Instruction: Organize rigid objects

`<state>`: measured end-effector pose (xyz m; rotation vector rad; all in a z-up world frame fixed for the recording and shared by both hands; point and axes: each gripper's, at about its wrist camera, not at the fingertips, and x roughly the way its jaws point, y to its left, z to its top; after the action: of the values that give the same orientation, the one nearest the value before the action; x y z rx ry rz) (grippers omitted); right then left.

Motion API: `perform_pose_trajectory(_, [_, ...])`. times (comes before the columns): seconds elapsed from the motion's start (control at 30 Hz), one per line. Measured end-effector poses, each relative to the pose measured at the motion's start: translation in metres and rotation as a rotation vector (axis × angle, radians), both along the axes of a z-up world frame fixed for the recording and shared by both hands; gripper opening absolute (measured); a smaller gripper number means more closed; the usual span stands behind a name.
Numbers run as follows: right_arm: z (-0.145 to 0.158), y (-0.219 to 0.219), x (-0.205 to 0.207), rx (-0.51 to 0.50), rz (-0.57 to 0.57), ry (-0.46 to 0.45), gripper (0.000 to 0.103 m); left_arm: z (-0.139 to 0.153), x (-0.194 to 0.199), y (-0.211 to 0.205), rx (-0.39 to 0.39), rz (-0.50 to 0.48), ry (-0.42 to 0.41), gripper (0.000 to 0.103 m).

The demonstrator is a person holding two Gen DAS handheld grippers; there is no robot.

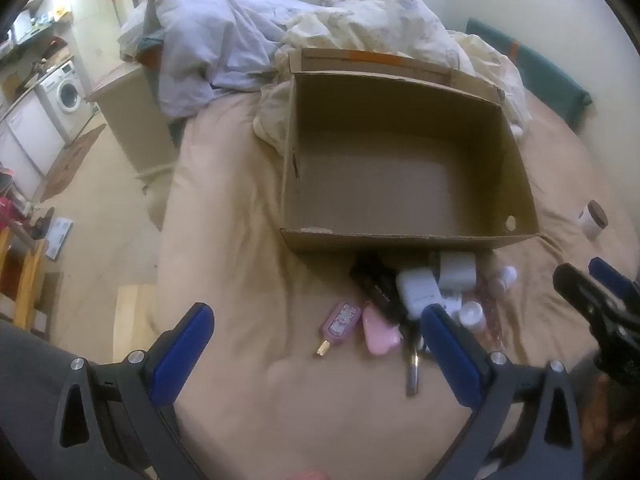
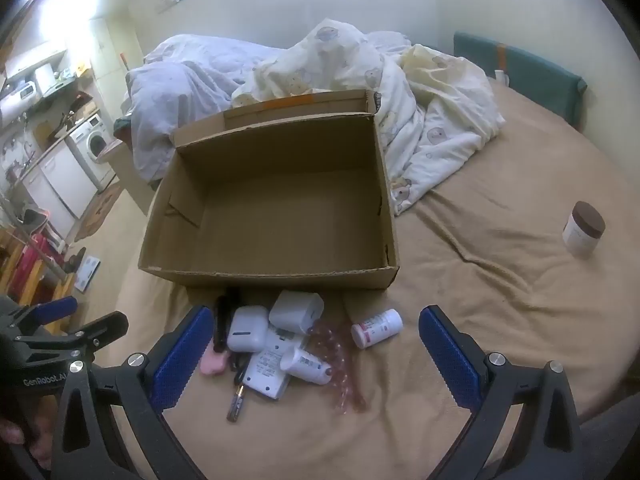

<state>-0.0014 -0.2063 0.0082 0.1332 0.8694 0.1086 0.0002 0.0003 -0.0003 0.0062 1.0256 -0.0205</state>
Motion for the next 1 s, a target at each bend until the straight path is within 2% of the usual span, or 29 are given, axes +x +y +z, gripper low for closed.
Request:
perform_pose_trajectory(0.43, [0.001,0.0,0.001,-0.01,0.001,-0.003,0.103,-0.005,0.005,0.01,0.015,-0.003,-0.004,0.103])
perform_pose_trajectory(1.0, [0.002,0.0,-0.001,-0.017,-0.007,-0.004,0.103,-0.004,0.0,0.004,0.018,0.015,0.01,0.103])
